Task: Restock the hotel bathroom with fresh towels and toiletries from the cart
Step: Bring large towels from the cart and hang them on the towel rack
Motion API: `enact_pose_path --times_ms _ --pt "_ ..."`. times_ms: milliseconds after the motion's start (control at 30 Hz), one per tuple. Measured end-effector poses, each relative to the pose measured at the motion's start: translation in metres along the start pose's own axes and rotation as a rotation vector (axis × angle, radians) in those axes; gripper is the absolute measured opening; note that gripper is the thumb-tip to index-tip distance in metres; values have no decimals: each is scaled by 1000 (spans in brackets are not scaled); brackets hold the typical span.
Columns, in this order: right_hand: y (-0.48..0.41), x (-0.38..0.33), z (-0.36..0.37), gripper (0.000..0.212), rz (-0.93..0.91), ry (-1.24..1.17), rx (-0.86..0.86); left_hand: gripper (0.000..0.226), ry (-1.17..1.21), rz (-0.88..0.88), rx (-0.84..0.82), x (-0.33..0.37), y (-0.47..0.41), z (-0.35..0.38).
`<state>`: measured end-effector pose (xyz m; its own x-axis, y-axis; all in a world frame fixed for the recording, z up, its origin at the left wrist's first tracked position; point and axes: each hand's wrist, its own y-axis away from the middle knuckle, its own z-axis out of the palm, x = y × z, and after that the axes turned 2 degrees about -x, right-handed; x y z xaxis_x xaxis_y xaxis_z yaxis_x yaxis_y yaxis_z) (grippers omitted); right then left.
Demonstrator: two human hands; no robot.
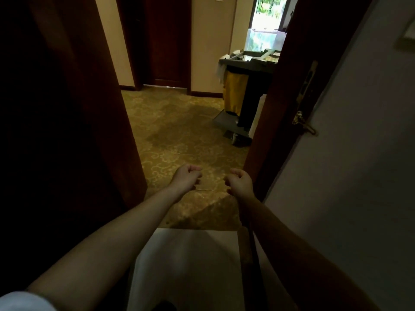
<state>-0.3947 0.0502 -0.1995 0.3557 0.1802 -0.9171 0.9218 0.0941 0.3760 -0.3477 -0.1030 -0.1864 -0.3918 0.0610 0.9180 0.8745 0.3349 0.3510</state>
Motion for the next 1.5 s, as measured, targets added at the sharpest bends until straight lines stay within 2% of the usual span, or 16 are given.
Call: enact_pose_path --times_ms 300,567,733,867,1133,1300,1400,1500 --pt "-177 -62 29 42 -37 -16 28 23 14 24 -102 51 -190 1" --pt "-359 -162 88 43 -82 -25 133 25 -64 113 -174 151 -397 -27" --pt "-435 -191 97 40 -39 -57 193 19 -107 55 -243 182 -499 -14" --pt "-502 -206 93 42 11 -95 278 19 -132 46 -308 198 -564 2" --pt "-671 -271 76 44 -5 -114 278 24 -176 88 -355 270 -731 49" --pt "-754 -308 37 42 -80 -92 328 22 -185 133 -426 329 -817 89" --pt "-790 -322 14 41 -76 -104 359 18 -191 134 -471 346 -857 115" --pt "-822 -328 -12 42 -79 -120 383 24 -211 153 -528 359 -888 148"
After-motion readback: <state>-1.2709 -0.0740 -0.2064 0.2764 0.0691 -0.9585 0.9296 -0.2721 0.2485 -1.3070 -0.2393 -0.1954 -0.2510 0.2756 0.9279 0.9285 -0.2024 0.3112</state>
